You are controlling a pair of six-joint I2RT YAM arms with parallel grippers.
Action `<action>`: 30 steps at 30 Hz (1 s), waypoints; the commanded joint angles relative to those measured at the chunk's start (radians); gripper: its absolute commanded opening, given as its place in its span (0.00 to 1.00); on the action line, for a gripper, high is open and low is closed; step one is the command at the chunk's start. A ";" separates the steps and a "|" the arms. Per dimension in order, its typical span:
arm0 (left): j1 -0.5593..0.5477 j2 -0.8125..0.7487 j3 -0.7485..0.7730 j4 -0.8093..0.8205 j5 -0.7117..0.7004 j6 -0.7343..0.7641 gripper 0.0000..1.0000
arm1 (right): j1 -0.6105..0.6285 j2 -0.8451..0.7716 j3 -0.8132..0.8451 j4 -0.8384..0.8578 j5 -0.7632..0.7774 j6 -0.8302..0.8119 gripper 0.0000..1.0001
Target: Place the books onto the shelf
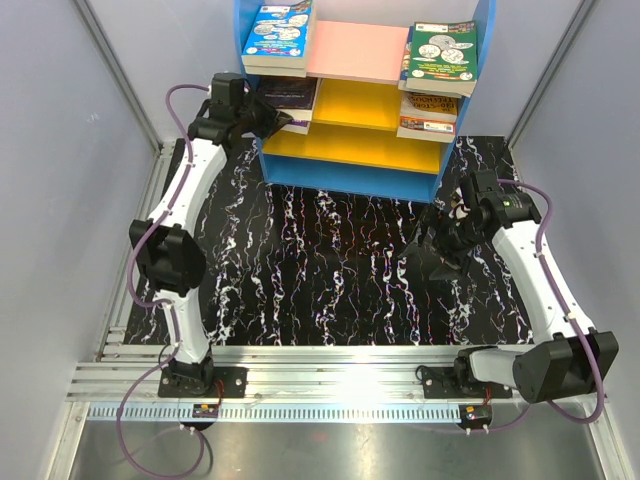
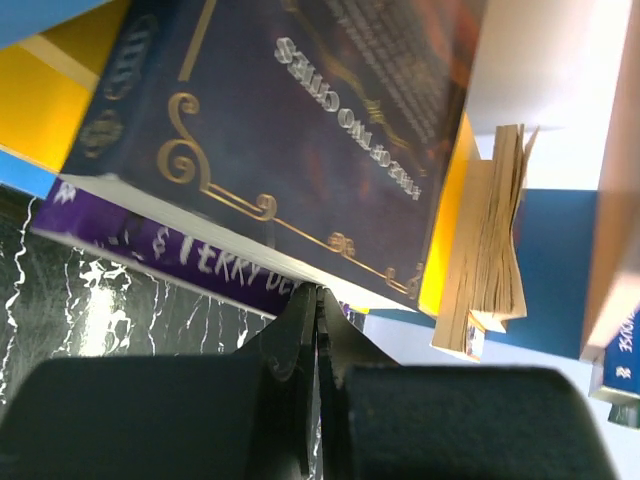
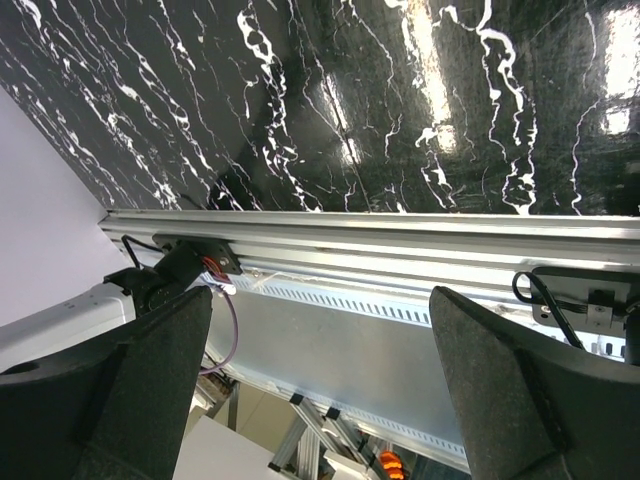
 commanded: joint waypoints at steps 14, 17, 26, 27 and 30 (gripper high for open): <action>0.047 -0.346 -0.152 0.236 0.022 0.041 0.08 | -0.011 0.017 0.051 0.030 -0.005 -0.032 0.98; 0.038 -0.502 -0.332 0.327 -0.027 0.128 0.18 | -0.012 -0.011 0.083 0.048 -0.034 -0.036 1.00; 0.032 -0.890 -0.712 0.143 -0.156 0.377 0.99 | -0.012 -0.140 0.468 0.083 -0.164 -0.038 1.00; 0.030 -0.930 -0.744 0.122 -0.174 0.418 0.99 | -0.011 -0.170 0.498 0.092 -0.173 -0.036 1.00; 0.032 -0.970 -0.770 -0.012 -0.307 0.488 0.99 | -0.011 -0.243 0.500 0.131 -0.173 -0.009 1.00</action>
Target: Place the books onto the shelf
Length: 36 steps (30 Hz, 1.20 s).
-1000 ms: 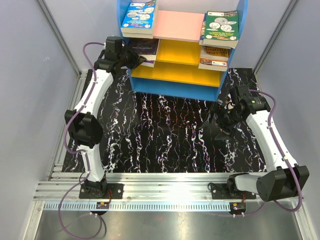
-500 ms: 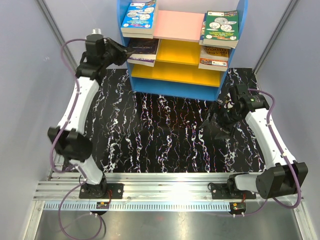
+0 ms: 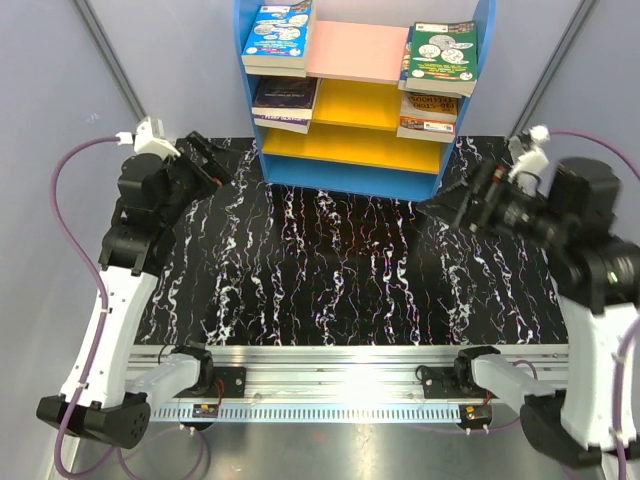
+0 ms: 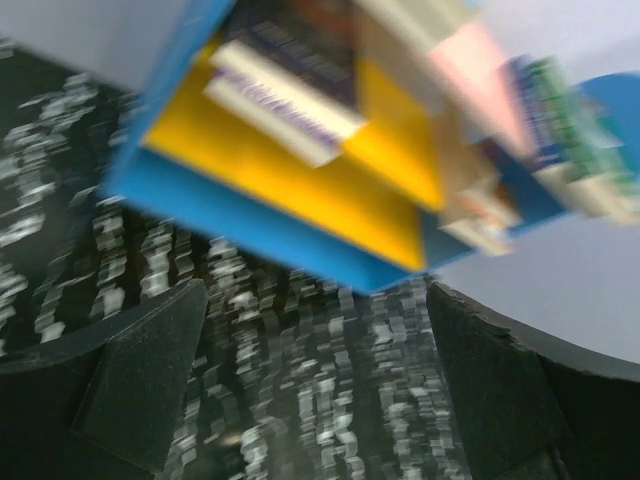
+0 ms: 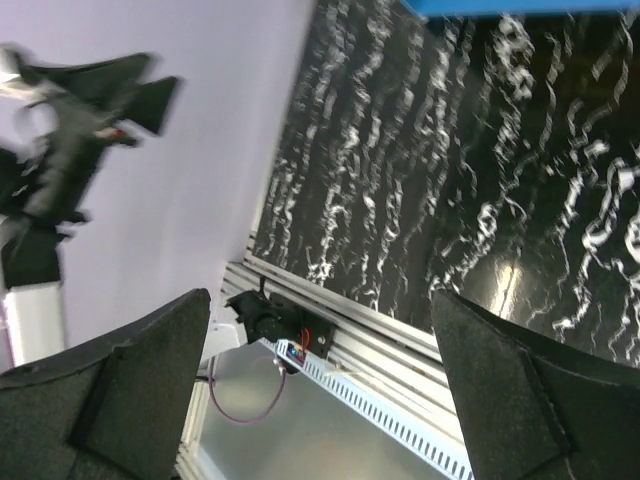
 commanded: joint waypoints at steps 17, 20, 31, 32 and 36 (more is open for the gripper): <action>0.002 -0.355 -0.950 0.599 -0.491 0.573 0.99 | -0.002 -0.544 -0.235 0.123 0.288 0.098 1.00; 0.005 -0.324 -1.087 0.937 -0.478 0.609 0.99 | -0.002 -0.518 -0.202 0.053 0.304 0.087 1.00; 0.081 0.114 -1.008 1.323 -0.387 0.800 0.99 | -0.002 -0.449 -0.211 -0.044 0.308 0.059 1.00; 0.118 0.134 -0.994 1.298 -0.364 0.807 0.99 | -0.002 -0.432 -0.215 -0.037 0.291 0.058 1.00; 0.189 0.101 -1.016 1.286 -0.321 0.684 0.99 | -0.002 -0.397 -0.246 0.040 0.236 0.063 1.00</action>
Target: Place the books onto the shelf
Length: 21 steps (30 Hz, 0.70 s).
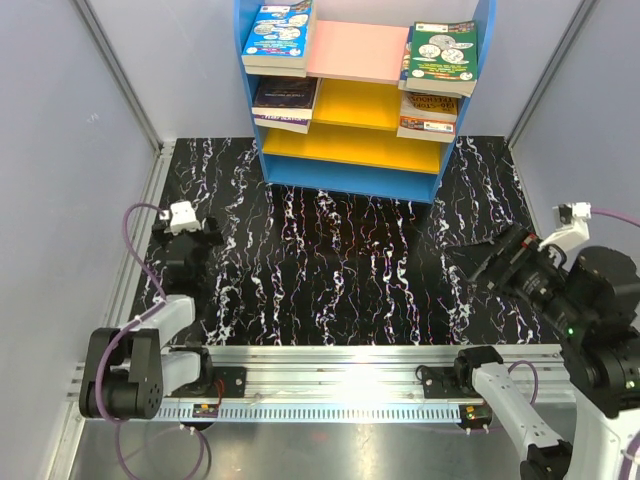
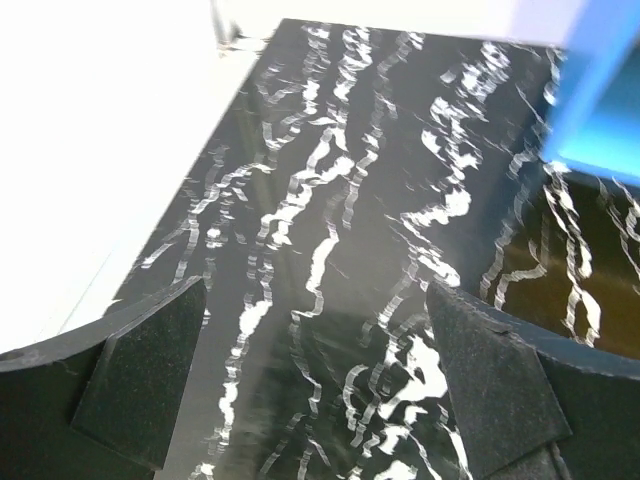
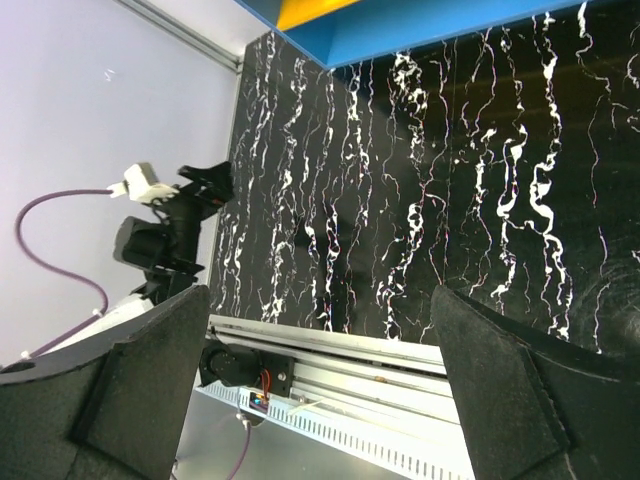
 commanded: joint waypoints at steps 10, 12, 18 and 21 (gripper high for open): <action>0.071 -0.108 -0.195 0.257 0.159 -0.041 0.99 | -0.002 0.068 -0.126 0.172 -0.068 0.010 1.00; 0.071 0.011 -0.199 0.383 0.179 -0.029 0.99 | -0.002 0.075 -0.160 0.189 -0.078 0.013 1.00; 0.063 0.161 -0.063 0.287 0.189 -0.012 0.99 | -0.002 0.095 -0.255 0.276 -0.072 -0.007 1.00; 0.049 0.157 -0.089 0.314 0.173 0.016 0.99 | -0.002 0.098 -0.329 0.313 0.063 -0.013 1.00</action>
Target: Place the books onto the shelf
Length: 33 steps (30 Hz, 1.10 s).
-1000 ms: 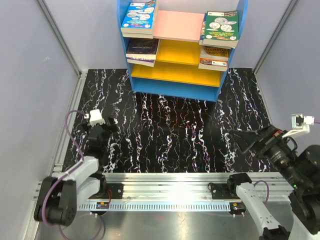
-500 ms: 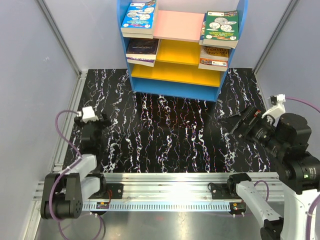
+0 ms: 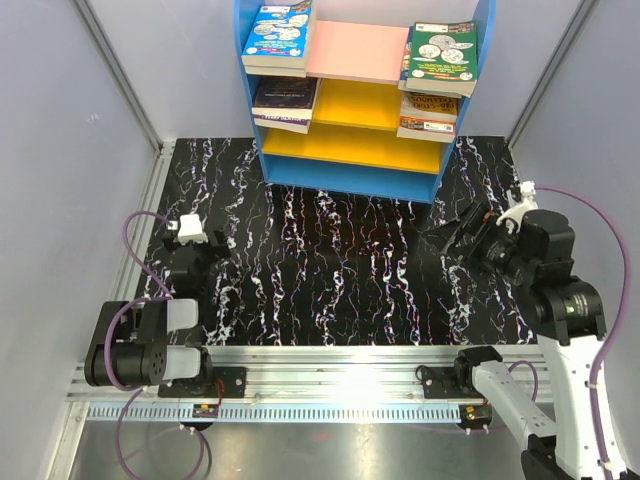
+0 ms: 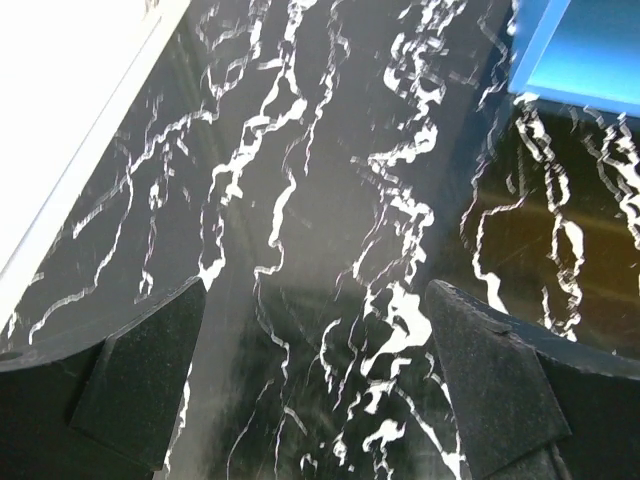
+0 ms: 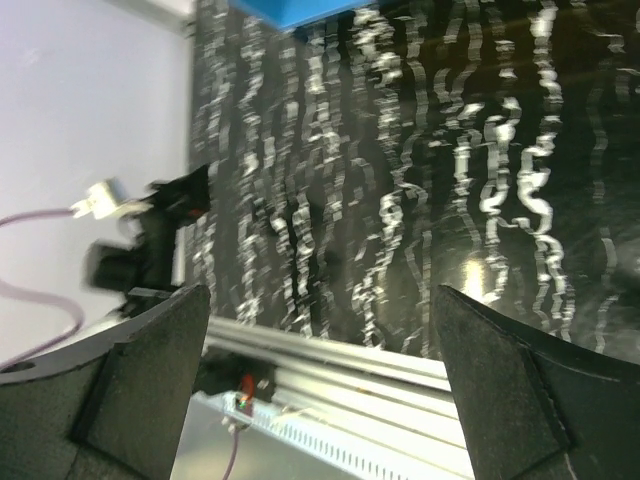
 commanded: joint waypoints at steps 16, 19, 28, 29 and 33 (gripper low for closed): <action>-0.010 0.001 0.027 0.083 0.003 0.038 0.99 | -0.002 0.265 -0.297 0.375 0.638 -0.027 1.00; -0.010 0.001 0.027 0.083 0.003 0.040 0.99 | -0.003 0.357 -0.379 0.544 0.655 -0.390 1.00; -0.008 -0.001 0.027 0.083 0.003 0.038 0.99 | -0.006 0.469 -0.821 1.561 0.651 -0.625 1.00; -0.010 0.001 0.027 0.083 0.005 0.038 0.99 | -0.008 0.501 -0.838 1.679 0.655 -0.665 1.00; -0.010 0.001 0.027 0.083 0.005 0.038 0.99 | -0.080 0.645 -0.870 1.870 0.559 -0.658 1.00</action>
